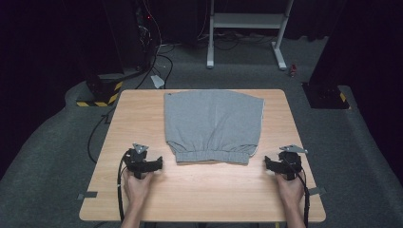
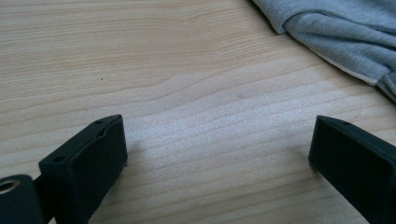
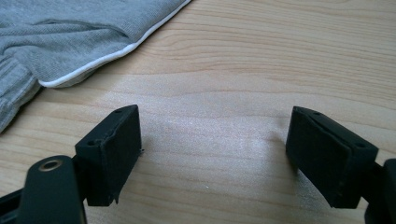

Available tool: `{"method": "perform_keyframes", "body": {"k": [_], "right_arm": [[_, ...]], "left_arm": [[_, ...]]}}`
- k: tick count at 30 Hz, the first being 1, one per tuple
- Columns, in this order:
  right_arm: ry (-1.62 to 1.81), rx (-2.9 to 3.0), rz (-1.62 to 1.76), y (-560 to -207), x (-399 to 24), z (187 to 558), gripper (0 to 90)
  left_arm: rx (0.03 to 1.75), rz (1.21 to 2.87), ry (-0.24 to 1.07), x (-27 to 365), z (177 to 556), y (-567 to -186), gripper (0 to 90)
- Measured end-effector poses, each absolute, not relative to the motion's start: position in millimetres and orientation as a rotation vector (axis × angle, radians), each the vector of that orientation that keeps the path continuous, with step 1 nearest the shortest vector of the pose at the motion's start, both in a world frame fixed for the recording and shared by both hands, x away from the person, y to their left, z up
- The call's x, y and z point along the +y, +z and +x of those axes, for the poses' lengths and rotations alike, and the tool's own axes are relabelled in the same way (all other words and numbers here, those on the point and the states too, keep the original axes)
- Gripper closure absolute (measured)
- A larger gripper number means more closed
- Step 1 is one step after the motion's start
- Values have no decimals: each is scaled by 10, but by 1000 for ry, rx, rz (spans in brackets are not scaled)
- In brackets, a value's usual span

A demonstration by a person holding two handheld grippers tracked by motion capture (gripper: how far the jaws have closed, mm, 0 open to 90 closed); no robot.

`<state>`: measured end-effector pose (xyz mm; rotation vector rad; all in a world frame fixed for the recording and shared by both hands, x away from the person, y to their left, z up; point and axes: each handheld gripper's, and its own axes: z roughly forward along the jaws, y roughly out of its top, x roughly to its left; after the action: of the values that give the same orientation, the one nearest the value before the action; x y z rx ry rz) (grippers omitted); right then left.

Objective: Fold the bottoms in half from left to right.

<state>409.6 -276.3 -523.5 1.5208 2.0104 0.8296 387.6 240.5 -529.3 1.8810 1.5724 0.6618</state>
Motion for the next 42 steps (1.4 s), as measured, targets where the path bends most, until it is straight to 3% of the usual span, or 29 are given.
{"method": "perform_keyframes", "body": {"k": [21, 24, 31, 38, 39, 42], "right_arm": [[832, 2015, 1521, -5234, -2762, 4083, 183], [827, 2028, 1513, -5236, -2747, 4083, 140], [826, 2026, 1517, -5237, -2749, 4063, 141], [841, 2004, 1526, -5228, -2776, 4028, 241], [845, 2001, 1510, -5229, -2781, 4017, 299], [854, 2005, 1493, -5223, -2772, 3980, 349]], "left_arm": [[1568, 1887, 663, 2405, 3869, -5290, 52], [1587, 1869, 671, 2385, 3873, -5293, 48], [1570, 1880, 670, 2404, 3870, -5287, 74], [1550, 1872, 677, 2407, 3860, -5279, 137], [1544, 1879, 678, 2406, 3858, -5280, 154], [1533, 1878, 670, 2389, 3855, -5269, 175]]}}
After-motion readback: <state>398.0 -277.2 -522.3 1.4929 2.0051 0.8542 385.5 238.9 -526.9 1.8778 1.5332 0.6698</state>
